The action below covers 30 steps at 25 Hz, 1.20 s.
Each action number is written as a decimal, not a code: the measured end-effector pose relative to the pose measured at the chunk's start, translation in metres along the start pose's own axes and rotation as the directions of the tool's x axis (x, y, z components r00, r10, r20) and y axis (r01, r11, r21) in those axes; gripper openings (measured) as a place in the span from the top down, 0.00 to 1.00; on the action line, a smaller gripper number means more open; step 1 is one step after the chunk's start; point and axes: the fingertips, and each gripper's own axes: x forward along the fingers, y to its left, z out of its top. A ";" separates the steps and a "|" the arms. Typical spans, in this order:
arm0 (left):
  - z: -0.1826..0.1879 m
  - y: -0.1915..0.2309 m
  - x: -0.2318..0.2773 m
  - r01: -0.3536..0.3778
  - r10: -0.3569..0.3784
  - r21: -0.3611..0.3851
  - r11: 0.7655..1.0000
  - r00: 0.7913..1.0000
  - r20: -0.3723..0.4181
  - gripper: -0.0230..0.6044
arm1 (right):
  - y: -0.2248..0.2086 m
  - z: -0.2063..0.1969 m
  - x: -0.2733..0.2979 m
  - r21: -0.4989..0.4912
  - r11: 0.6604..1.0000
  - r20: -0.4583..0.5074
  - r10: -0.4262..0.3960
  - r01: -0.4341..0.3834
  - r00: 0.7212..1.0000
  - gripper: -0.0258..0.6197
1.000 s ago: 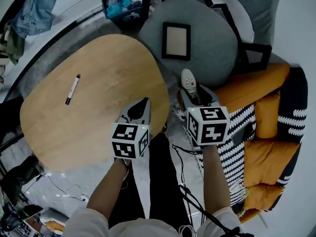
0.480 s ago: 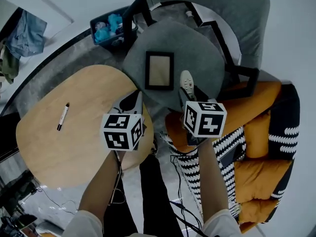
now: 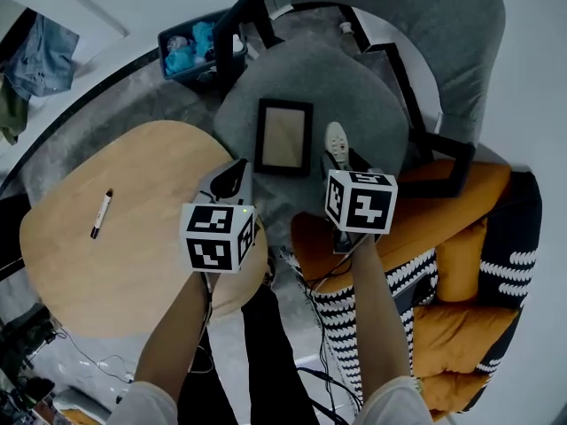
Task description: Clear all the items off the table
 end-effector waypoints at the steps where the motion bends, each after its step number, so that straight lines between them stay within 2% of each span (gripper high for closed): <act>1: -0.002 0.002 0.000 -0.007 0.007 -0.001 1.000 1.000 -0.006 0.96 | 0.000 -0.001 0.004 0.000 1.000 -0.008 0.000 0.000 1.000 0.65; 13: -0.015 0.021 -0.009 -0.040 0.039 -0.050 0.998 0.999 -0.020 0.96 | -0.014 -0.011 0.038 0.040 0.998 -0.061 -0.042 0.044 0.997 0.65; 30: -0.037 0.038 -0.029 -0.080 0.078 -0.121 0.989 0.997 -0.027 0.96 | -0.016 -0.014 0.027 0.048 0.998 -0.029 -0.047 0.049 0.998 0.57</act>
